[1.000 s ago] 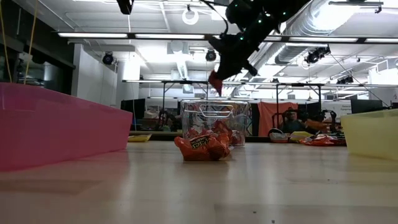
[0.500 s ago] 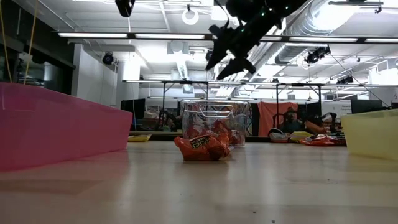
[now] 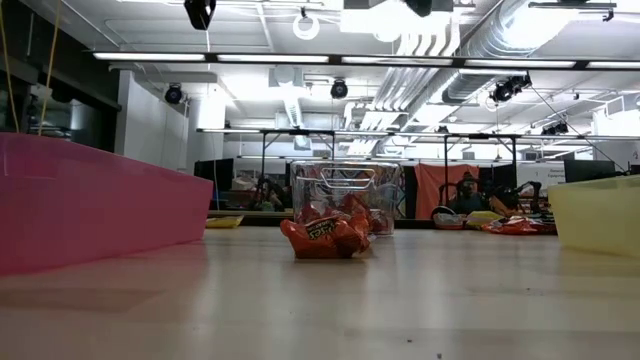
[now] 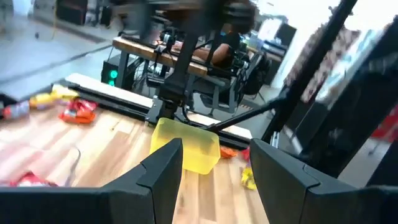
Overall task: Sort candy
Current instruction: Put the red candy into the transparent bin
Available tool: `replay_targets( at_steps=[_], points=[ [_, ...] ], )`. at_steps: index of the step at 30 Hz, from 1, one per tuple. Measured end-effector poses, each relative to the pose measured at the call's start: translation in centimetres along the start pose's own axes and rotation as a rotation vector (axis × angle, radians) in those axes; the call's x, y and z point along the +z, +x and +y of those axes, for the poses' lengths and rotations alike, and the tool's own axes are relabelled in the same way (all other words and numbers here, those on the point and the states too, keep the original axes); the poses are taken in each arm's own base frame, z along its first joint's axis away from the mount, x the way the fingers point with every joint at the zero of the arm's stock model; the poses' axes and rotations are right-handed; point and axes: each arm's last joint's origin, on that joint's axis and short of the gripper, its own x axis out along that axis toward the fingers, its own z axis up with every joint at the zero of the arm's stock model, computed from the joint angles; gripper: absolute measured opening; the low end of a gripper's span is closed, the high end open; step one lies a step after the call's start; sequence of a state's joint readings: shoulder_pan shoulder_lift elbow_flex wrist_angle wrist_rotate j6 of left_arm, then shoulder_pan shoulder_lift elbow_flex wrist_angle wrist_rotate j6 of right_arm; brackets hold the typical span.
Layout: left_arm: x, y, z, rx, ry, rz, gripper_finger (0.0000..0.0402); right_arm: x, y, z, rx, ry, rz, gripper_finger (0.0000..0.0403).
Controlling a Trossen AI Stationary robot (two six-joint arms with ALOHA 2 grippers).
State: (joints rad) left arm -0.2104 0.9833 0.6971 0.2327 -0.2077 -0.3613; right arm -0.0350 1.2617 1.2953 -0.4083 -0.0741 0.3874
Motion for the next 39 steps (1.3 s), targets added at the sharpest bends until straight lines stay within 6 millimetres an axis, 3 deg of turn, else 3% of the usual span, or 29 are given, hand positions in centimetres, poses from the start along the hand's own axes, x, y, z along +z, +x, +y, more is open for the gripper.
replay_targets(
  at_steps=[2, 4, 7, 11, 15, 19, 25, 32, 35, 39],
  points=[
    [0.2, 0.2, 0.1, 0.067, -0.092, 0.003, 0.0175, -0.6, -0.6, 2.1, 0.008, -0.028, -0.015, 0.0259],
    [0.5, 0.7, -0.1, 0.126, -0.115, 0.111, 0.0175, -1.2, -1.0, 3.6, -0.001, -0.052, -0.031, 0.0259],
    [1.0, 1.6, -0.7, 0.217, -0.054, 0.414, 0.0175, -2.1, -1.2, 4.9, -0.052, -0.087, -0.038, 0.0259],
    [1.1, 2.1, -1.8, 0.386, -0.111, 0.846, 0.0174, -3.0, -1.3, 5.0, -0.143, -0.09, 0.003, 0.0259],
    [-1.5, 1.2, -3.0, 0.556, -0.14, 1.287, 0.0174, -3.6, -1.4, 4.5, -0.197, -0.065, 0.069, 0.0259],
    [-5.2, -0.7, -5.0, 0.647, -0.12, 1.535, 0.0174, -4.0, -1.5, 4.3, -0.217, -0.055, 0.106, 0.0259],
    [-10.2, -3.8, -7.9, 0.626, -0.235, 1.714, 0.0174, -4.1, -1.5, 4.3, -0.221, -0.057, 0.115, 0.0259],
    [-12.9, -6.0, -11.3, 0.49, -0.262, 1.714, 0.0174, -4.2, -1.5, 4.3, -0.221, -0.063, 0.124, 0.0259],
    [-14.3, -6.4, -11.1, 0.525, -0.299, 1.708, 0.0174, -4.2, -1.5, 4.3, -0.222, -0.068, 0.125, 0.0259],
    [-16.3, -7.1, -9.6, 0.645, -0.341, 1.705, 0.0174, -4.2, -1.5, 4.3, -0.222, -0.067, 0.125, 0.0259]
  ],
)
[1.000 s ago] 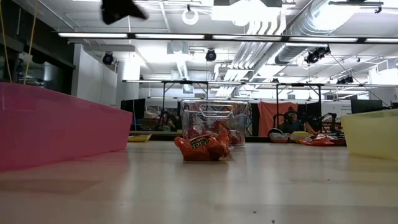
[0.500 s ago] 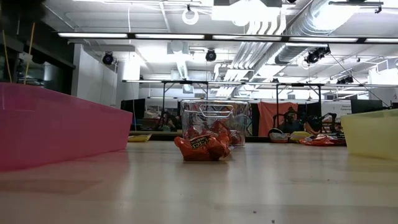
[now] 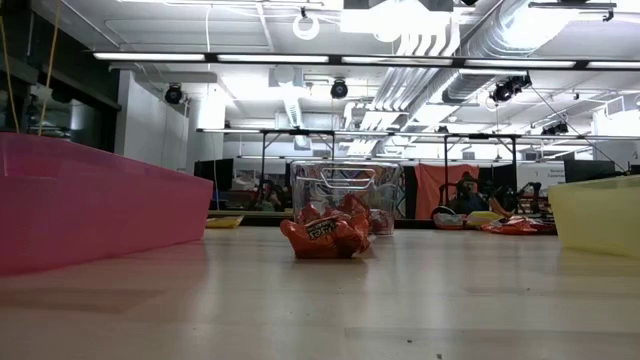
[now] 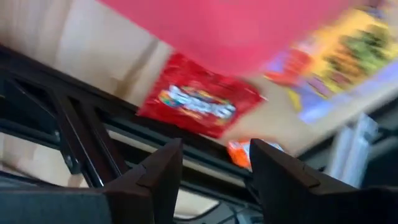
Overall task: Sort candy
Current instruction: Put the red candy into the transparent bin
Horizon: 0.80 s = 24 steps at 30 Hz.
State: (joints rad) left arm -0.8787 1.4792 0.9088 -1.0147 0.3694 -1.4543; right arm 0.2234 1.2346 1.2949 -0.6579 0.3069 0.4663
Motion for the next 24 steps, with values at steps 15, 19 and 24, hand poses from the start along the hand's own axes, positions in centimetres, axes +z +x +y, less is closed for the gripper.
replay_targets(
  at_steps=[15, 19, 24],
  points=[
    [1.1, 3.3, 1.1, -0.043, -0.011, -0.034, 0.0174, 0.0, 0.0, 0.0, -0.001, 0.031, 0.0, 0.0259],
    [0.7, 3.5, 1.0, -0.043, 0.013, -0.069, 0.0174, 0.0, 0.0, 0.0, -0.007, 0.031, -0.003, 0.0259],
    [-0.1, 4.2, 0.8, -0.026, 0.067, -0.088, 0.0174, 0.0, 0.0, 0.0, -0.013, 0.031, -0.007, 0.0259]
  ],
)
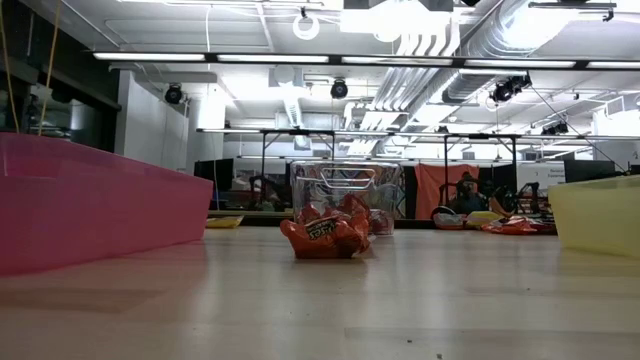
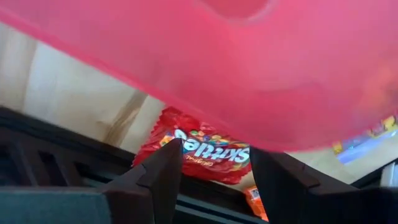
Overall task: Sort candy
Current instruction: Put the red candy into the transparent bin
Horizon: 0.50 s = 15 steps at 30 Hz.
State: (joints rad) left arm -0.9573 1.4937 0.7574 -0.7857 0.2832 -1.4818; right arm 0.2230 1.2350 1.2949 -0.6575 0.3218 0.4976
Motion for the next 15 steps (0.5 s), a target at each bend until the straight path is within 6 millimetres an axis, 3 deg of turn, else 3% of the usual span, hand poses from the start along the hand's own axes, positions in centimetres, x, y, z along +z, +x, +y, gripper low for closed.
replay_targets(
  at_steps=[8, 15],
  points=[
    [-1.4, 0.5, -0.1, 0.013, 0.056, -0.045, 0.0174, 0.0, 0.0, 0.0, -0.008, 0.0, -0.005, 0.0259],
    [-2.3, 0.8, 0.0, 0.047, 0.39, -0.101, 0.0174, 0.0, 0.0, 0.0, -0.009, 0.0, -0.005, 0.0259]
  ],
)
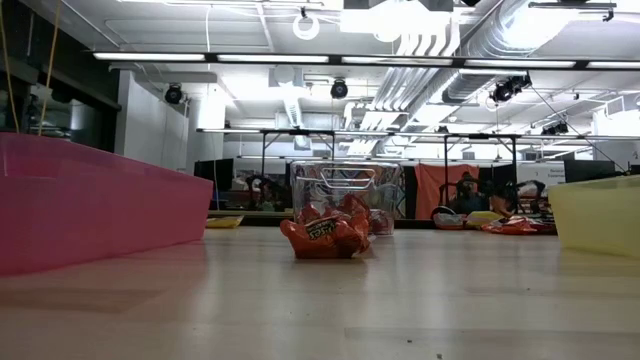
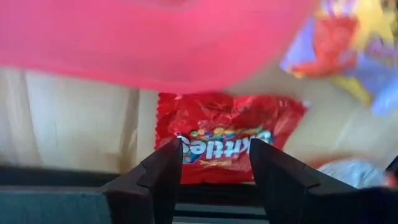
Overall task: Sort candy
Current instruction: Put the red candy into the transparent bin
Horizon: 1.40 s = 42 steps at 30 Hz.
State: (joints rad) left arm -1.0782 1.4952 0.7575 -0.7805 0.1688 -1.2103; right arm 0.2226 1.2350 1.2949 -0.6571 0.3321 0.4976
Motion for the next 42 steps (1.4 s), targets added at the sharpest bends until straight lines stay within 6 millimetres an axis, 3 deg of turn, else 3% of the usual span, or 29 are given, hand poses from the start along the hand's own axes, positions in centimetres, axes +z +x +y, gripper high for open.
replay_targets(
  at_steps=[7, 23, 26, 29, 31, 36, 42],
  points=[
    [-0.4, 0.1, -0.1, 0.006, 0.24, -0.006, 0.0174, 0.0, 0.0, 0.0, 0.0, 0.0, 0.0, 0.0259],
    [-0.4, 1.4, 0.0, -0.061, 0.219, -0.068, 0.0169, 0.0, 0.0, 0.0, 0.001, 0.0, 0.001, 0.0259],
    [-0.4, 1.4, 0.0, -0.054, 0.218, -0.067, 0.0136, 0.0, 0.0, 0.0, 0.001, 0.0, 0.001, 0.0259],
    [-0.4, 1.0, -0.1, -0.041, 0.215, -0.065, 0.006, 0.0, 0.0, 0.0, 0.001, -0.001, 0.001, 0.0259],
    [-0.3, 0.6, -0.3, -0.044, 0.205, -0.072, 0.0018, 0.0, 0.0, 0.0, 0.001, -0.002, 0.001, 0.0259],
    [-0.4, -1.5, -0.9, -0.098, 0.167, -0.142, 0.0009, 0.0, 0.0, 0.0, 0.001, -0.005, 0.001, 0.0259],
    [-0.7, -7.4, -1.4, -0.281, 0.147, -0.35, 0.0005, 0.0, 0.0, 0.0, 0.001, -0.005, 0.001, 0.0259]
  ],
)
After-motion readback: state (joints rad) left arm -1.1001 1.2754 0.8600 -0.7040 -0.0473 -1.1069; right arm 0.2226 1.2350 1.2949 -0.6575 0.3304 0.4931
